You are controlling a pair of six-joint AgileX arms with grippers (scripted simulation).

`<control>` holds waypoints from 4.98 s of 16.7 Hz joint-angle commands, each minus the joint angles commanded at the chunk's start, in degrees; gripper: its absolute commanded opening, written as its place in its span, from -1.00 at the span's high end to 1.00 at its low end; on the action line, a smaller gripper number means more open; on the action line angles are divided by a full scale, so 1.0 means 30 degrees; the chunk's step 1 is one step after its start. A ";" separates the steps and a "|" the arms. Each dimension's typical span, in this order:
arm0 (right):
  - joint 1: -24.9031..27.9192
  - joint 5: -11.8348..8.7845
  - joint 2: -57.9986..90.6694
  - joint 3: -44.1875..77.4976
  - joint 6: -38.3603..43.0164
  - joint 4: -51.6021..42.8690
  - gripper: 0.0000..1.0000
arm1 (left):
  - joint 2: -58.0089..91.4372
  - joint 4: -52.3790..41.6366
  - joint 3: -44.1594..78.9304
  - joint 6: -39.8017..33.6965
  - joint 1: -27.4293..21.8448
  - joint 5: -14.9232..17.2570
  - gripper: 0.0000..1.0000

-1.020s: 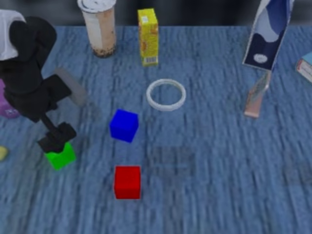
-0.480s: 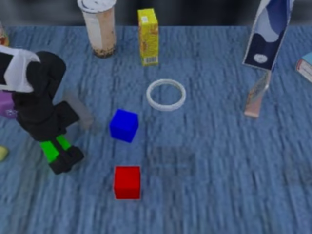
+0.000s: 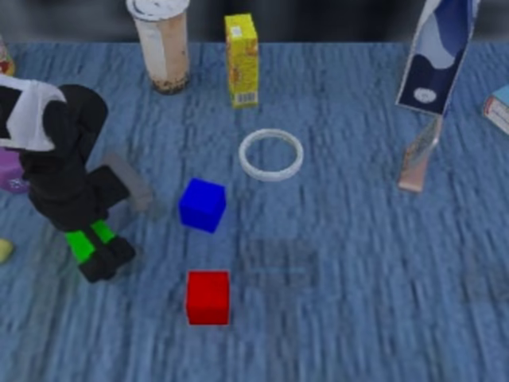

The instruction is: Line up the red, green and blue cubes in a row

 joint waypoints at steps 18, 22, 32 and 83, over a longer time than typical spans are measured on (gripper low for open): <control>0.0000 0.0000 0.0000 0.0000 0.0000 0.0000 -1.00 | -0.0134 -0.0093 0.0012 -0.0027 0.0005 0.0046 1.00; 0.0000 0.0000 0.0000 0.0000 0.0000 0.0000 -1.00 | -0.0806 -0.1551 0.0800 -0.0032 0.0124 0.0050 1.00; 0.0000 0.0000 0.0000 0.0000 0.0000 0.0000 -1.00 | -0.2524 -0.4947 0.2414 -0.0049 0.0214 0.0023 1.00; 0.0000 0.0000 0.0000 0.0000 0.0000 0.0000 -1.00 | 0.2495 -0.3497 0.6054 0.0381 -1.2166 0.0056 -1.00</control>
